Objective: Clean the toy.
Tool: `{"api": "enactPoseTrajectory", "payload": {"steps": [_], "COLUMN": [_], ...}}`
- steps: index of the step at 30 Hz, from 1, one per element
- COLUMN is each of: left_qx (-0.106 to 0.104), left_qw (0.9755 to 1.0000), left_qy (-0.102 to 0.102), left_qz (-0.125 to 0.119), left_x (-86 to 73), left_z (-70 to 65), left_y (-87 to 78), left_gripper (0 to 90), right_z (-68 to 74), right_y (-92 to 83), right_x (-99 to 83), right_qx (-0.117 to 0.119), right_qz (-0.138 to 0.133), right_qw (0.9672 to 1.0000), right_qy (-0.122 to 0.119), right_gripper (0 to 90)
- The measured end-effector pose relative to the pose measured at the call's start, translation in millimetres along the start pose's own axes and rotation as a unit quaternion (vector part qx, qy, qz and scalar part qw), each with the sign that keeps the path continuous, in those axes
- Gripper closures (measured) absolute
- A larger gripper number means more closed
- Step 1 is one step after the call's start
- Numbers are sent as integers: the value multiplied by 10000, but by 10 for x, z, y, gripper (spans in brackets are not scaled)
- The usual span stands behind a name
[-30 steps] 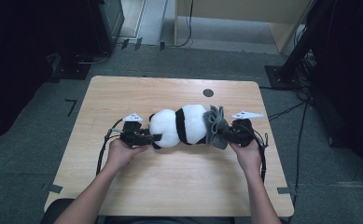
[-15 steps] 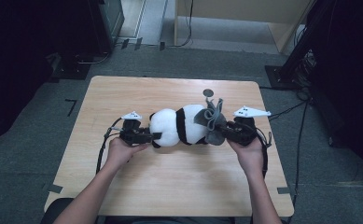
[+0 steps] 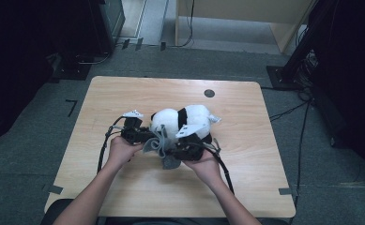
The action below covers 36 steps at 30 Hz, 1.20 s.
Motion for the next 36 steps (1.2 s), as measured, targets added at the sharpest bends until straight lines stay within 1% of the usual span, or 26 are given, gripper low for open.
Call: {"api": "enactPoseTrajectory", "payload": {"steps": [1,2,4,5,6,9,12,15,16,17,19,21,24,26,27,30,34,36], "left_qx": [3,8,33,60,65,67,69,80,85,91,102,86,83,91,97,93,88,83], "left_qw": [10000,10000,10000,10000,9999,9999,9999,9997,9997,9997,9997,9997,9997,9997,9997,9997,9997,9997], "left_qy": [-4,2,24,62,74,94,122,175,171,166,169,162,164,161,163,141,125,125], "left_qz": [10,14,44,49,49,57,71,116,132,129,134,145,162,172,178,179,195,198], "left_x": [-1,-2,-8,-9,-9,-2,-2,1,4,7,7,9,14,14,14,21,31,32], "left_z": [-1,-1,2,3,3,2,6,15,23,37,56,61,60,64,65,69,68,68], "left_y": [-1,-1,-1,1,2,5,4,-4,-10,-15,-22,-25,-24,-29,-31,-31,-28,-25], "left_gripper": [540,542,545,547,548,552,554,557,559,560,561,562,562,563,563,565,565,566], "right_z": [1,-15,-79,-121,-169,-238,-273,-313,-332,-343,-381,-423,-488,-528,-541,-584,-678,-740], "right_y": [94,175,278,295,283,206,137,78,57,37,-2,-51,-132,-189,-233,-339,-501,-582], "right_x": [-46,-94,-190,-231,-266,-284,-303,-320,-324,-330,-337,-343,-360,-378,-387,-410,-449,-477], "right_qx": [-21,-126,-412,-555,-649,-706,-845,-975,-1010,-1057,-1154,-1267,-1289,-1263,-1268,-1315,-1372,-1420], "right_qz": [125,238,430,463,417,326,363,408,407,421,429,438,411,421,418,431,404,384], "right_qw": [9999,9995,9977,9965,9959,9962,9942,9927,9923,9920,9907,9894,9897,9905,9908,9903,9897,9889], "right_qy": [-43,-142,-337,-421,-473,-400,-556,-583,-593,-554,-579,-552,-465,-347,-239,-129,45,185], "right_gripper": [728,727,720,716,714,713,712,709,709,709,709,711,709,711,711,712,709,706]}}
Point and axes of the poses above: each handheld gripper's, and its own axes: y roughly forward along the jaws, x roughly out of its top, z roughly to its left, the point moved 5 cm from there along y, roughly forward along the jaws, and after that the axes turned 7 degrees about -z, right-handed, at the moved point
